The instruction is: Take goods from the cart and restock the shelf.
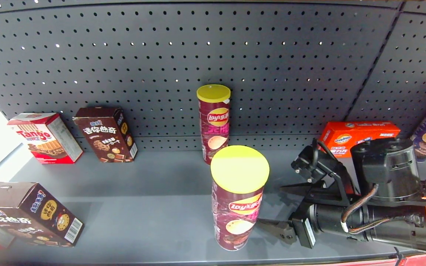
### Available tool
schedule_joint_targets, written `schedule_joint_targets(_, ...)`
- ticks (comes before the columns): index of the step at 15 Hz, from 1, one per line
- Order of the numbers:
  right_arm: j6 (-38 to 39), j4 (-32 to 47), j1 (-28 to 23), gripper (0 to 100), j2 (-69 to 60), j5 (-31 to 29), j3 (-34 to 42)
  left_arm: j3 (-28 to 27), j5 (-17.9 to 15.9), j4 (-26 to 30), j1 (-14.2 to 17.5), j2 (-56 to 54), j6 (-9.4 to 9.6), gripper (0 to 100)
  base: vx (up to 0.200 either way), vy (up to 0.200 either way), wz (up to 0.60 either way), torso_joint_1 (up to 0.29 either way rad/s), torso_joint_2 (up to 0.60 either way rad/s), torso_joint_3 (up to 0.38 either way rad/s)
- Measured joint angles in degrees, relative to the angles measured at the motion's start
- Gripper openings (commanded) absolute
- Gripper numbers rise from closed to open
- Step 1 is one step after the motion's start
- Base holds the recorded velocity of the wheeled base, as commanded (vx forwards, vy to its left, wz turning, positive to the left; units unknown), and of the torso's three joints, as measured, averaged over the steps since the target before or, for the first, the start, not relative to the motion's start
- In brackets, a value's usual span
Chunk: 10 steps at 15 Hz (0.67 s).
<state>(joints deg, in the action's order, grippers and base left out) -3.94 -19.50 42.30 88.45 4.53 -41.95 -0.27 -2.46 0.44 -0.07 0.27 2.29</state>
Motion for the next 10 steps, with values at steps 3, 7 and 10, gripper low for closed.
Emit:
schedule_joint_targets(3,0.00,0.00,0.23,100,0.66,0.00,-0.57,0.00,0.01,0.00,0.00,0.00,0.00,100,0.000,0.000,0.00,0.000,0.00,0.000)
schedule_joint_targets(7,-0.09,-0.06,1.00,100,1.38,0.00,-0.80,0.00,0.00,0.00,-0.02,0.00,0.00,100,0.000,0.000,0.00,0.000,0.00,0.000)
schedule_joint_targets(10,-0.05,0.00,1.85,100,1.49,0.00,-0.77,0.00,0.00,0.00,-0.02,0.00,-0.05,100,0.000,0.000,0.00,0.000,0.00,0.000)
